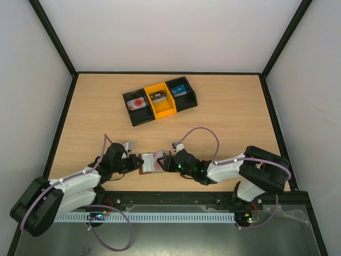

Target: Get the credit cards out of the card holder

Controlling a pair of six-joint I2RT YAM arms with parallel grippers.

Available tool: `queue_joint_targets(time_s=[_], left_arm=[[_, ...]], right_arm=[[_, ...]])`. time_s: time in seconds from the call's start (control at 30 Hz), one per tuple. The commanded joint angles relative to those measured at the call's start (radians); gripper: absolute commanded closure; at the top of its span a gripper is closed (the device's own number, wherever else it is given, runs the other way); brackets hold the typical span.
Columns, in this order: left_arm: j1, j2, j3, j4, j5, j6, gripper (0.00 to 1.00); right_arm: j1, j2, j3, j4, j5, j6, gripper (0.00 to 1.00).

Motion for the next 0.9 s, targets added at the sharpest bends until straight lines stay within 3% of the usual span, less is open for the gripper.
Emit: queue_joint_targets(time_s=[0.0,0.33,0.87], left_arm=[[0.002,-0.002,-0.010,0.000,0.017,0.001,0.92],[-0.006,0.006,-0.014,0.029,0.027,-0.020,0.92],[-0.032,0.029,-0.024,0.099,0.054,-0.060,0.93]], right_arm=[[-0.003,-0.030,-0.010,0.059,-0.036,-0.006,0.61],[-0.003,-0.057,0.016,0.047,-0.050,-0.027,0.58],[-0.003,0.050,0.090,0.133,-0.153,0.010,0.57]])
